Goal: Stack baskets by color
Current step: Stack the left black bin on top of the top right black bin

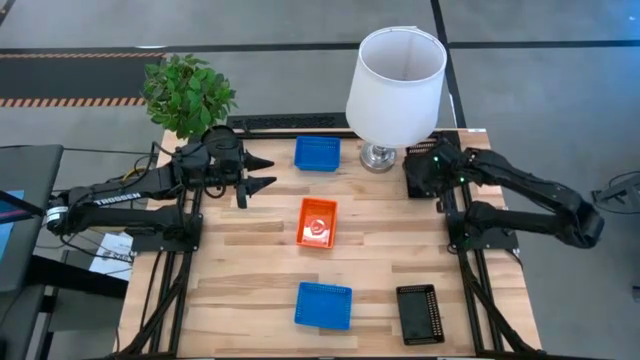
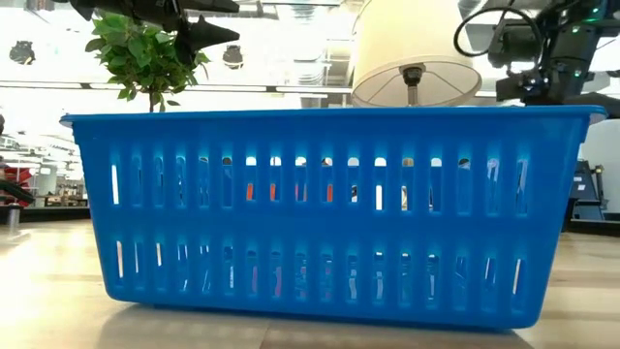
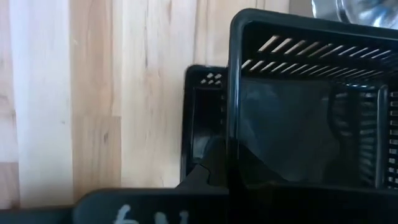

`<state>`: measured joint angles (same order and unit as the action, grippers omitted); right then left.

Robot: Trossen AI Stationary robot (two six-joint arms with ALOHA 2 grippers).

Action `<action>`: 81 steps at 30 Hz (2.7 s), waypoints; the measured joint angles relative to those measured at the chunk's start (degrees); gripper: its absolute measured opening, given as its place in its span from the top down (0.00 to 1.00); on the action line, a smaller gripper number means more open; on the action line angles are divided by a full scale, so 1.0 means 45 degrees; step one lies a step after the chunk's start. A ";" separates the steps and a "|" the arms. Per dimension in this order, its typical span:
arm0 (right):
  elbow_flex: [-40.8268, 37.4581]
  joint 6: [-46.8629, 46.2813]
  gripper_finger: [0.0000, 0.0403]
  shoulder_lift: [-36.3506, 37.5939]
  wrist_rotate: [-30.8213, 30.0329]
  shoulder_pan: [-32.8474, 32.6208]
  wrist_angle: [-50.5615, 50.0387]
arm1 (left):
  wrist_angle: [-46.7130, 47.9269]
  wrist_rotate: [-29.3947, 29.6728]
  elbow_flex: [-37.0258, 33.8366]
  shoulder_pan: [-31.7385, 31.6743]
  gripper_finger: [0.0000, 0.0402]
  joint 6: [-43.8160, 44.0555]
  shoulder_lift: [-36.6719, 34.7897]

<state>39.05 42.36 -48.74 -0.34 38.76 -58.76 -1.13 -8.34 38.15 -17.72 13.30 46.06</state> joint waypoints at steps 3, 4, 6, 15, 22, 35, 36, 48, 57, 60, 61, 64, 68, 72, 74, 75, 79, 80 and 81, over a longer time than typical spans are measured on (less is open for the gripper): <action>0.0000 0.0376 0.99 -0.0104 0.0444 0.0521 0.0153 | 0.0005 -0.0004 0.0000 0.0000 0.42 0.0005 0.0000; 0.0000 0.0539 1.00 -0.0101 0.0682 0.0670 0.0146 | 0.0005 -0.0004 0.0000 0.0000 0.42 0.0005 0.0000; 0.0000 0.0692 1.00 -0.0097 0.1134 0.0876 0.0130 | 0.0005 -0.0004 0.0000 0.0000 0.42 0.0005 0.0000; 0.0000 0.0561 0.99 -0.0356 0.1330 0.1094 -0.0116 | 0.0019 -0.0008 0.0000 0.0000 0.42 -0.0005 0.0000; 0.0001 0.0353 0.99 -0.0717 0.1366 0.1094 -0.0189 | 0.0019 -0.0008 0.0000 0.0000 0.42 -0.0015 0.0000; 0.0005 -0.0346 0.84 -0.1119 0.1370 0.1090 -0.0281 | 0.0029 -0.0033 0.0000 0.0000 0.42 -0.0010 0.0005; 0.0005 -0.0343 0.83 -0.1110 0.1370 0.1090 -0.0278 | 0.0025 -0.0033 0.0005 0.0000 0.42 -0.0010 0.0005; 0.0008 -0.0727 0.69 -0.1110 0.1337 0.1085 -0.0465 | 0.0033 -0.0072 0.0005 0.0000 0.42 -0.0014 0.0005; 0.0959 -0.1258 0.49 -0.1061 0.1093 0.0833 -0.1277 | 0.0107 -0.0072 0.0010 0.0000 0.42 -0.0043 0.0005; 0.1466 -0.1425 0.46 -0.1061 0.1083 0.0608 -0.1473 | 0.0112 -0.0072 0.0010 0.0000 0.42 -0.0087 0.0005; 0.1547 -0.1456 0.45 -0.1061 0.1083 0.0537 -0.1495 | 0.0112 -0.0072 0.0010 0.0000 0.42 -0.0088 0.0005; 0.1577 -0.1572 0.46 -0.1090 0.1078 0.0343 -0.1501 | 0.0112 -0.0072 0.0010 0.0000 0.42 -0.0131 0.0005; 0.1292 -0.1567 0.48 -0.1095 0.1069 0.0201 -0.1466 | 0.0131 -0.0075 0.0010 0.0000 0.42 -0.0131 0.0005; 0.1016 -0.1765 0.51 -0.1095 0.0751 0.0206 -0.1155 | 0.0219 -0.0099 0.0010 0.0000 0.42 -0.0131 0.0005; 0.1010 -0.1804 0.52 -0.1095 0.0541 0.0206 -0.1065 | 0.0282 -0.0147 0.0010 0.0000 0.42 -0.0131 0.0005; 0.1010 -0.1853 0.53 -0.1095 0.0485 0.0206 -0.1020 | 0.0355 -0.0149 0.0010 0.0000 0.42 -0.0131 0.0005; 0.1010 -0.2091 0.56 -0.1095 0.0481 0.0207 -0.0816 | 0.0393 -0.0188 0.0010 0.0000 0.42 -0.0127 0.0001; 0.1010 -0.2091 0.57 -0.1095 0.0481 0.0210 -0.0799 | 0.0398 -0.0188 0.0010 0.0000 0.42 -0.0131 0.0004; 0.1010 -0.2091 0.58 -0.1095 0.0481 0.0210 -0.0770 | 0.0400 -0.0191 0.0010 0.0000 0.42 -0.0126 0.0005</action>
<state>43.59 32.95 -53.67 1.83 39.70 -62.22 0.67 -9.20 38.20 -17.72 12.73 46.09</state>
